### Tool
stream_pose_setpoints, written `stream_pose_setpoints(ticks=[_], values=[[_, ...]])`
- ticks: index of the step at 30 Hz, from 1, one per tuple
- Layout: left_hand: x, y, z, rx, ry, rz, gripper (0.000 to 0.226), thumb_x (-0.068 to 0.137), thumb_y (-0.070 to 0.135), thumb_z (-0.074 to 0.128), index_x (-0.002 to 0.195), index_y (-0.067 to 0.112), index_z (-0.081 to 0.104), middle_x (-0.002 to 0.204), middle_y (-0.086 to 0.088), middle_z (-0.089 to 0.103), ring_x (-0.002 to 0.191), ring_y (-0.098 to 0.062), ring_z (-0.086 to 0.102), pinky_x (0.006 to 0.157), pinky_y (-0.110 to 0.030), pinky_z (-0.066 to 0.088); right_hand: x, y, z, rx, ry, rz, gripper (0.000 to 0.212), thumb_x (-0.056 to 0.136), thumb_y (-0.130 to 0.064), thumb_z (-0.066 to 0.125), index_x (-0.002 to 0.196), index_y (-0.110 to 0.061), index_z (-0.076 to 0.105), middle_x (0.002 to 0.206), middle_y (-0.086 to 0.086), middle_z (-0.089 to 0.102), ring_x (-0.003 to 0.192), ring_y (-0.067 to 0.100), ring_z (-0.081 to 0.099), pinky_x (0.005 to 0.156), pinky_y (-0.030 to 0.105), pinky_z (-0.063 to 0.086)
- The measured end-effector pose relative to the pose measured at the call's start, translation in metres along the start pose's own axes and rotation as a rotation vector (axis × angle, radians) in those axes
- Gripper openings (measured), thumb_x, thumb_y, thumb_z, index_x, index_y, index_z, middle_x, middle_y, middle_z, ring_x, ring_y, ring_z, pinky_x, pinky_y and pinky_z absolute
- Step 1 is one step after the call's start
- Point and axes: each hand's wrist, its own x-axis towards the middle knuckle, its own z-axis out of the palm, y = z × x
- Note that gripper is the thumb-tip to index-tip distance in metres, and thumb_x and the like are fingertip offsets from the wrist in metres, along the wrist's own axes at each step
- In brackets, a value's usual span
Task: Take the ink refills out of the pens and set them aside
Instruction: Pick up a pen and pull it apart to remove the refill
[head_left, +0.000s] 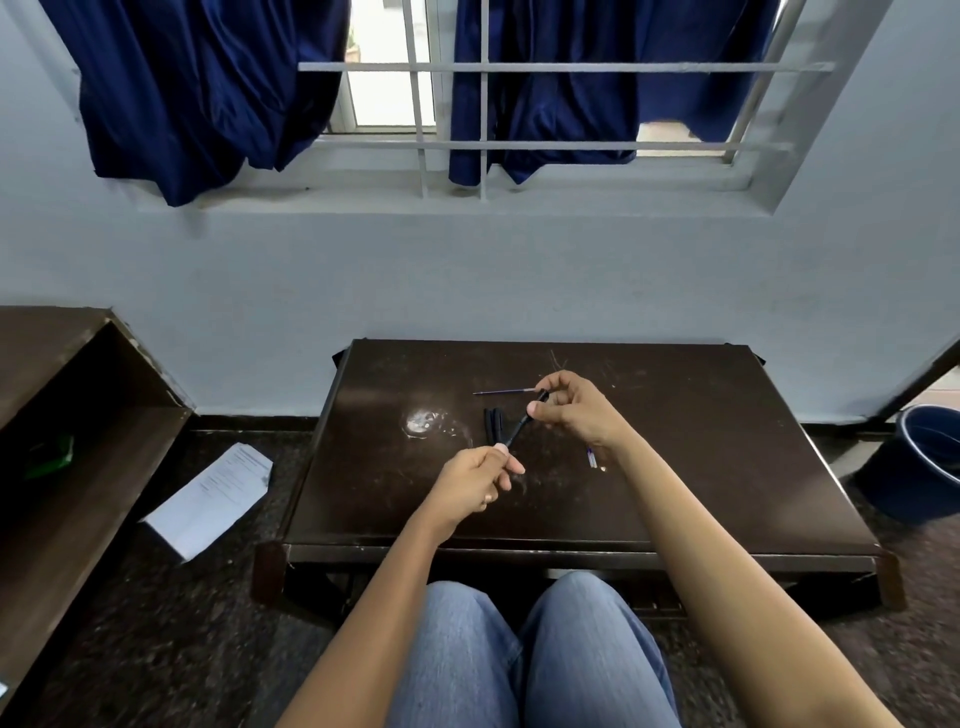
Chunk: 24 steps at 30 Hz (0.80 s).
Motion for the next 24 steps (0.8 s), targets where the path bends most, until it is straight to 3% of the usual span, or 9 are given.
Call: stream_pose_setpoints(ticks=[4,7,11,14,18,24], values=[[0.002,0.009,0.005,-0.146,0.010,0.004,0.037,0.102,0.030,0.040,0.096,0.010,0.070,0.062,0.007,0.054,0.042,-0.001,0.035,0.039,-0.014,0.025,-0.003,0.001,0.010,0.269,0.083,0.043,0.023,0.084,-0.009,0.071,0.102,-0.016,0.060,0.085,0.004,0.061,0.056,0.003,0.056,0.054,0.017,0.046],[0.005,0.008,0.012,-0.212,0.101,-0.013,0.032,0.100,0.028,0.046,0.094,0.011,0.073,0.064,0.004,0.054,0.040,-0.001,0.036,0.038,-0.015,0.025,-0.010,0.003,0.022,0.310,0.169,0.043,0.026,0.084,-0.009,0.071,0.107,-0.014,0.063,0.080,0.002,0.064,0.056,0.006,0.055,0.055,0.020,0.046],[0.007,0.007,0.021,-0.252,0.241,-0.078,0.025,0.095,0.024,0.054,0.086,0.014,0.076,0.059,0.006,0.053,0.044,-0.004,0.038,0.041,-0.017,0.027,-0.018,0.012,0.043,0.292,0.165,0.059,0.028,0.086,-0.012,0.068,0.113,-0.014,0.062,0.073,0.002,0.066,0.056,0.009,0.057,0.064,0.027,0.049],[0.009,0.001,0.025,-0.189,0.303,-0.106,0.024,0.092,0.023,0.055,0.083,0.018,0.077,0.059,0.008,0.057,0.051,-0.006,0.044,0.048,-0.020,0.033,-0.020,0.023,0.055,0.318,0.209,0.109,0.028,0.087,-0.014,0.067,0.114,-0.017,0.060,0.074,0.003,0.066,0.059,0.012,0.061,0.074,0.035,0.053],[0.012,-0.010,0.030,-0.025,0.364,-0.101,0.027,0.094,0.023,0.052,0.079,0.018,0.074,0.067,0.006,0.066,0.068,-0.011,0.057,0.065,-0.027,0.043,-0.018,0.037,0.065,0.288,0.236,0.175,0.031,0.084,-0.018,0.069,0.113,-0.018,0.060,0.080,0.006,0.066,0.068,0.017,0.061,0.073,0.035,0.053],[0.020,-0.019,0.034,0.197,0.387,-0.066,0.029,0.096,0.022,0.048,0.084,0.012,0.072,0.072,0.004,0.067,0.068,-0.006,0.058,0.059,-0.017,0.039,-0.014,0.053,0.069,0.188,0.226,0.237,0.035,0.086,-0.024,0.066,0.119,-0.021,0.056,0.089,0.009,0.068,0.079,0.020,0.064,0.084,0.038,0.054]])
